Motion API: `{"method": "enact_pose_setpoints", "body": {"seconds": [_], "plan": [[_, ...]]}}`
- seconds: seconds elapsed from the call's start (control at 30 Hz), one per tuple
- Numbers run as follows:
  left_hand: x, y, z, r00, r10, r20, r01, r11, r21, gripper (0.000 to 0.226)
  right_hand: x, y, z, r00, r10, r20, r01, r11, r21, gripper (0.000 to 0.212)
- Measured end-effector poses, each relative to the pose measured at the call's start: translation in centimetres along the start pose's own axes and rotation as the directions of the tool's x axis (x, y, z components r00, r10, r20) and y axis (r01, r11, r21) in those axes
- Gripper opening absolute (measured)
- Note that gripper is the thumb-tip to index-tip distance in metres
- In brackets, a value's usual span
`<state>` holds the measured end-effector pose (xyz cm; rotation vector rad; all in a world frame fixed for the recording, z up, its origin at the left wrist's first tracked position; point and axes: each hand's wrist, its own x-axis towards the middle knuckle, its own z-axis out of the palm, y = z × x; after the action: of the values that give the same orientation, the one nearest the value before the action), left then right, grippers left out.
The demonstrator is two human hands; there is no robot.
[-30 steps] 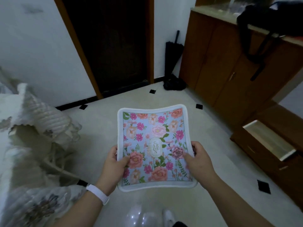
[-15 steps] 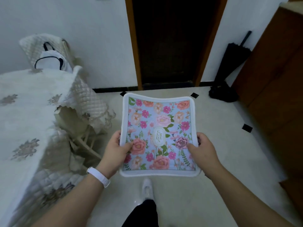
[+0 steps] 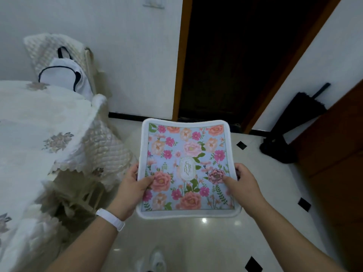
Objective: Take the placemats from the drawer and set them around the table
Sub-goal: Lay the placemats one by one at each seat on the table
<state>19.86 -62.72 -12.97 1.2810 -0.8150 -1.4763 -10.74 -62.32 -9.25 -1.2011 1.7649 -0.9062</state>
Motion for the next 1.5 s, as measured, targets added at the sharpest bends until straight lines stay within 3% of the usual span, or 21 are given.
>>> {"method": "enact_pose_setpoints", "body": {"seconds": [0.3, 0.73, 0.97, 1.23, 1.5], "plan": [[10.8, 6.4, -1.6, 0.994, 0.072, -0.077, -0.071, 0.997, 0.020, 0.034, 12.4, -5.9, 4.0, 0.997, -0.074, 0.039, 0.070, 0.994, 0.085, 0.024], [27.4, 8.3, 4.3, 0.929, 0.016, -0.370, -0.003, 0.999, 0.036, 0.031, 38.0, -7.8, 6.9, 0.942, -0.062, 0.329, 0.030, 0.994, 0.101, 0.021], [34.3, 11.6, 6.8, 0.874, 0.072, -0.481, -0.064, 0.997, 0.033, 0.031, 48.3, -12.2, 7.7, 0.895, -0.106, 0.433, 0.063, 0.992, 0.113, 0.024], [39.9, 13.9, 3.2, 0.805, 0.043, -0.592, -0.075, 0.997, -0.031, 0.027, 54.7, -16.0, 14.4, 0.839, -0.125, 0.530, 0.072, 0.990, 0.119, 0.021], [51.0, 15.7, -3.5, 0.830, -0.017, -0.557, -0.100, 0.978, -0.180, 0.029, 62.8, -21.7, 22.8, 0.859, -0.123, 0.497, 0.119, 0.992, 0.040, 0.024]]}}
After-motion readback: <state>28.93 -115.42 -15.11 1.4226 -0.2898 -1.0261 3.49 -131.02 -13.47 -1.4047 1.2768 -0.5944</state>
